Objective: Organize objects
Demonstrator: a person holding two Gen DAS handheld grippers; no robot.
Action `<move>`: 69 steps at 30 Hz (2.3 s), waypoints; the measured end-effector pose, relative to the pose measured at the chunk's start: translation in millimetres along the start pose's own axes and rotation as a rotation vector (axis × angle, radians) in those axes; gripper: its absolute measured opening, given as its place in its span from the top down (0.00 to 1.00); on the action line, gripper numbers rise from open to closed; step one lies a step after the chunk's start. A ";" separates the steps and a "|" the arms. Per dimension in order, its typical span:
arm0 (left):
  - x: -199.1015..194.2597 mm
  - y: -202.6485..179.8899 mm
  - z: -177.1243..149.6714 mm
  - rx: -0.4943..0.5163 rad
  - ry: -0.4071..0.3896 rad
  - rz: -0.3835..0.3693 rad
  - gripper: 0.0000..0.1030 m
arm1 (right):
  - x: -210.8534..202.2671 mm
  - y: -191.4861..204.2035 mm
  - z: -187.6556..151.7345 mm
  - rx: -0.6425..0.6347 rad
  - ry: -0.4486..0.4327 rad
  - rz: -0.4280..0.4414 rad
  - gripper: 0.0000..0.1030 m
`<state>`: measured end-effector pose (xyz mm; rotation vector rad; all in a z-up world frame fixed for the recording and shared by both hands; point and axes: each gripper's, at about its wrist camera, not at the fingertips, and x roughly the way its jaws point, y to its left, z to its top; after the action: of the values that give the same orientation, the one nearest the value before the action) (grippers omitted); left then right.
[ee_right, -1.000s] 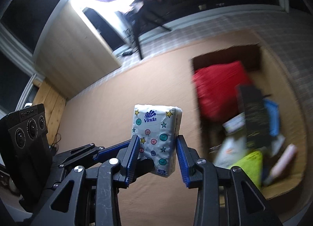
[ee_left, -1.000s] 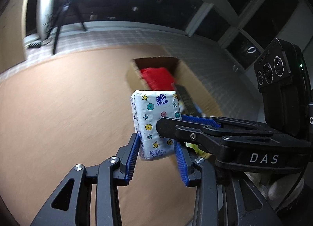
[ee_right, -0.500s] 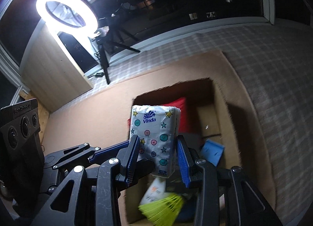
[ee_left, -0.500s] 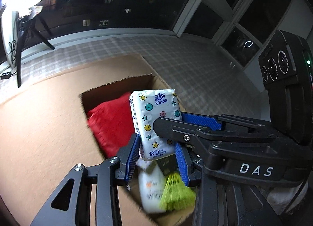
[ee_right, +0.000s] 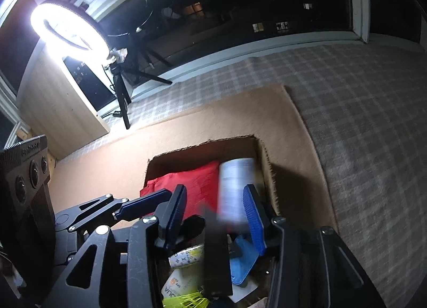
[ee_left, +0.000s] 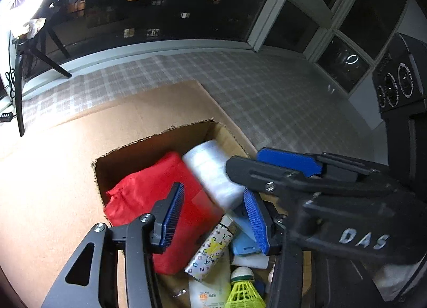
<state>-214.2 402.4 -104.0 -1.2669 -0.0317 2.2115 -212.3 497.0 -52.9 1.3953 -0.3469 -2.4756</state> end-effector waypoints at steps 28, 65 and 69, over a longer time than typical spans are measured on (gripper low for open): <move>-112.5 67.3 -59.9 -0.072 -0.089 0.162 0.25 | -29.4 62.8 -51.6 -0.036 -0.045 -0.071 0.45; -308.1 271.0 -242.3 -0.271 -0.101 0.436 0.12 | 20.2 313.5 -169.0 -0.220 -0.047 -0.108 0.34; -310.0 279.6 -245.8 -0.274 -0.097 0.446 0.12 | 24.2 319.6 -169.4 -0.216 -0.048 -0.119 0.34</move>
<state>-33.9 -46.6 -79.4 -1.4185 -0.1020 2.7247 -39.6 178.3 -49.1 1.3042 -0.0047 -2.5546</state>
